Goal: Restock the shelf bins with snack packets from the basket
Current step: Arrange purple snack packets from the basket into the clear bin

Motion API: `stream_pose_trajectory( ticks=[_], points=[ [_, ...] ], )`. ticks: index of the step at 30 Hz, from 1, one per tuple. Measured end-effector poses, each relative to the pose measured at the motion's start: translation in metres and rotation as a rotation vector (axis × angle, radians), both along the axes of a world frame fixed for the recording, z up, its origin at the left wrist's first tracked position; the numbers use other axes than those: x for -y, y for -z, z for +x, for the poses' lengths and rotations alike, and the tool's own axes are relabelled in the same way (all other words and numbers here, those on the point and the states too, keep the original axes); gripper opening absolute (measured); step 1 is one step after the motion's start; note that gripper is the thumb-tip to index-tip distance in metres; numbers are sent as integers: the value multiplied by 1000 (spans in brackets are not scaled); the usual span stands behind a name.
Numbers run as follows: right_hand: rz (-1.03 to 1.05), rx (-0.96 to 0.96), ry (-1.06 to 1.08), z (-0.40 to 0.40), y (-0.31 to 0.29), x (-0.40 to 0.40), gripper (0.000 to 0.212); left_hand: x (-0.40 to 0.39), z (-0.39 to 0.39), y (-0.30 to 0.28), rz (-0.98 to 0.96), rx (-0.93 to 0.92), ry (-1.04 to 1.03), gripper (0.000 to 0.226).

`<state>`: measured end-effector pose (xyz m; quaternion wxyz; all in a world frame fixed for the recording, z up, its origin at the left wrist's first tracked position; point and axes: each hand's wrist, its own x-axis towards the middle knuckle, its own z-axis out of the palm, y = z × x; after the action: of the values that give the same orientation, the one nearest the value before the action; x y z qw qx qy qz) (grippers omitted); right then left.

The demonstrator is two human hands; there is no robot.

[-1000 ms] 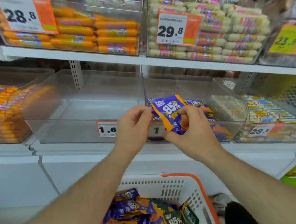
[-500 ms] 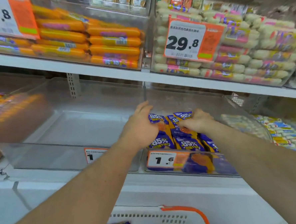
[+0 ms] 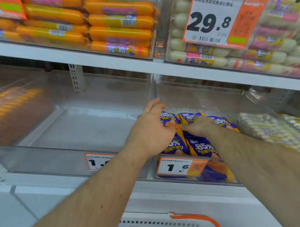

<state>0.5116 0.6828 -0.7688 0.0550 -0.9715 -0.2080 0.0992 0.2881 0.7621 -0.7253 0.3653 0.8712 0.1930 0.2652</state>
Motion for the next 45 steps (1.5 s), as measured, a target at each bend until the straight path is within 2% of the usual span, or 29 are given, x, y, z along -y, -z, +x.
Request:
stream_pose_trajectory(
  ticks=[1, 3, 9, 11, 15, 18, 20, 22, 24, 28, 31, 33, 36, 38, 40, 43, 44, 45],
  points=[
    [-12, -2, 12, 1, 2, 0, 104, 0, 0, 0, -3, 0, -1, 61],
    [-44, -13, 20, 1, 5, 0, 111, 1, -1, -1, -1, 2, -6, 61],
    [-20, 72, 6, -4, -5, 0, 98, 2, -1, -2, 18, -15, 2, 59],
    [57, 153, 9, -19, -20, 5, 80, 3, 0, -2, 37, -17, -7, 60],
    [385, 385, -49, -71, -52, 23, 44, 7, -8, -6, 157, -15, -51, 57],
    [850, 758, -291, -119, -53, 44, 27, 17, -28, -12, 423, 149, -8, 51],
    [1071, 887, -461, -156, -47, 63, 25, 30, -45, -6, 541, 270, 41, 43],
    [1156, 854, -526, -188, -28, 79, 28, 48, -63, 10, 554, 345, 103, 37],
    [1179, 684, -470, -209, 3, 90, 28, 65, -84, 36, 475, 348, 168, 36],
    [954, 269, -198, -233, 77, 109, 29, 91, -125, 105, 233, 130, 111, 37],
    [698, 61, -137, -244, 128, 126, 38, 109, -147, 145, 88, -130, 98, 36],
    [464, -44, -218, -251, 162, 142, 45, 120, -157, 163, 18, -269, 121, 38],
    [85, -293, -343, -263, 203, 166, 43, 131, -168, 180, -114, -417, 141, 37],
    [-159, -435, -401, -273, 217, 176, 33, 135, -174, 187, -185, -472, 142, 36],
    [-373, -481, -479, -281, 223, 180, 12, 136, -178, 192, -229, -489, 110, 36],
    [-567, -530, -530, -282, 228, 182, 44, 135, -179, 196, -296, -494, 69, 35],
    [-592, -524, -542, -282, 228, 181, 49, 135, -179, 197, -313, -499, 65, 34],
    [-607, -523, -548, -283, 226, 180, 46, 135, -178, 197, -320, -505, 63, 34]
  ],
)
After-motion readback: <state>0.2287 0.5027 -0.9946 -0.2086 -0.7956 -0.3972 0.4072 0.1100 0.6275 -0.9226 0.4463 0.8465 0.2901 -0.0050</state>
